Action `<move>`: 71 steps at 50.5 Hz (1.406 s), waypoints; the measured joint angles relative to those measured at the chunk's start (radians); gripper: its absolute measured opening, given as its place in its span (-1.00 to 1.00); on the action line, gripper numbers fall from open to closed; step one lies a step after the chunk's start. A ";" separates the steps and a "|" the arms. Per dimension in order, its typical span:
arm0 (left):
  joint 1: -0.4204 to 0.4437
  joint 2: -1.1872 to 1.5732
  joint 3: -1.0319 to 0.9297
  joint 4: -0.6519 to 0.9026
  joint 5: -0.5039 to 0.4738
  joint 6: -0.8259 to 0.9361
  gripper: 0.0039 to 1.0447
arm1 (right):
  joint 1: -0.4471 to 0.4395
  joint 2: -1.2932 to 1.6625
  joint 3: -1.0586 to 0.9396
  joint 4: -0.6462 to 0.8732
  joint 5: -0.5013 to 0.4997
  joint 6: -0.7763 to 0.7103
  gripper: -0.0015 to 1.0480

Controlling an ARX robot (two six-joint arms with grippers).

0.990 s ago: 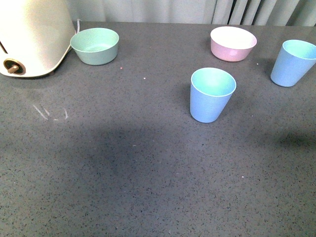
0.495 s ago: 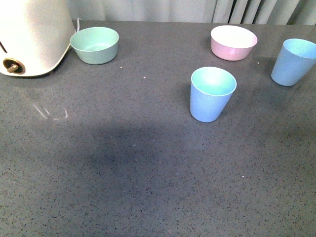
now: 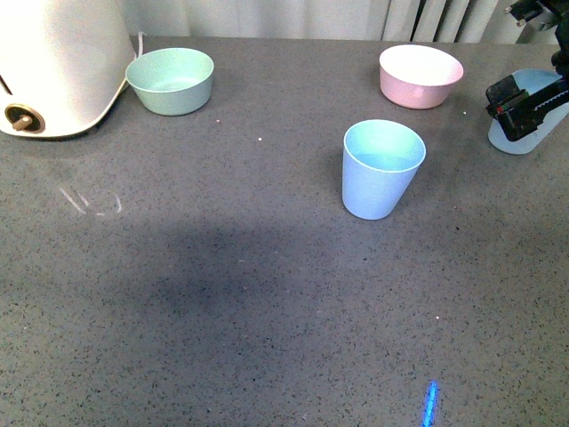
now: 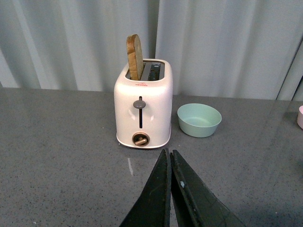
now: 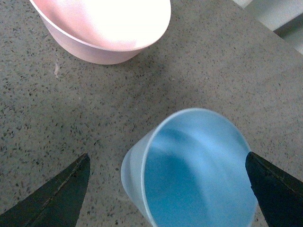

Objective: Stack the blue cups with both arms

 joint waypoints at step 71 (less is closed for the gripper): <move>0.000 -0.212 0.000 -0.221 0.000 0.000 0.73 | 0.301 -0.467 -0.208 -0.349 -0.294 -0.026 -0.97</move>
